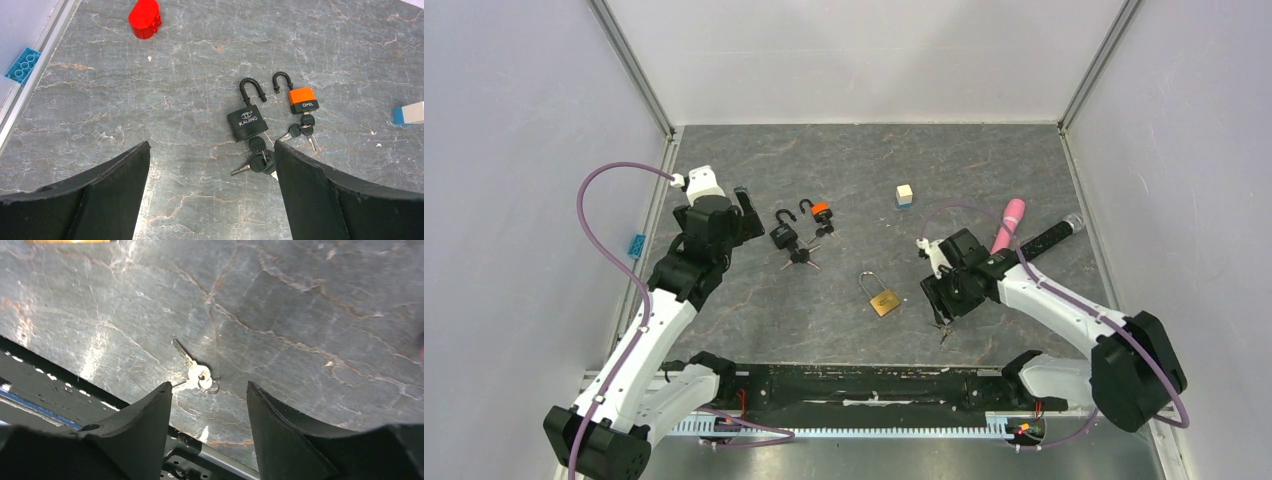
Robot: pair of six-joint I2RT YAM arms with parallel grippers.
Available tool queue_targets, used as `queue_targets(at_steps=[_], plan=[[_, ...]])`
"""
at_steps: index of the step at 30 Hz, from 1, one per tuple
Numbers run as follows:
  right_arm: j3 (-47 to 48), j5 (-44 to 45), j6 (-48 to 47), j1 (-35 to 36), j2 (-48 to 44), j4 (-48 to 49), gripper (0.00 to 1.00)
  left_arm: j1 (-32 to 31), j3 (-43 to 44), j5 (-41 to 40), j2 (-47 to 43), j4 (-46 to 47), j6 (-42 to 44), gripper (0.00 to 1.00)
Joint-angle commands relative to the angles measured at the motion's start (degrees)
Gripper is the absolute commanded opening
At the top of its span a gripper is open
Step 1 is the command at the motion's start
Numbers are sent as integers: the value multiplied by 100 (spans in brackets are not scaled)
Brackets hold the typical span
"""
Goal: Unlock with the key
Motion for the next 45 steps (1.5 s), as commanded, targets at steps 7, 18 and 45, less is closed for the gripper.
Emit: queue_targets(at_steps=[7, 18, 45], plan=[[-11, 421, -124, 571, 790, 73, 59, -34, -29, -217, 21, 230, 246, 97], [-404, 848, 536, 1255, 1237, 293, 37, -33, -34, -196, 39, 239, 235, 97], [-819, 237, 1401, 1462, -261, 2924, 0, -279, -655, 3438, 49, 864, -1548, 96]])
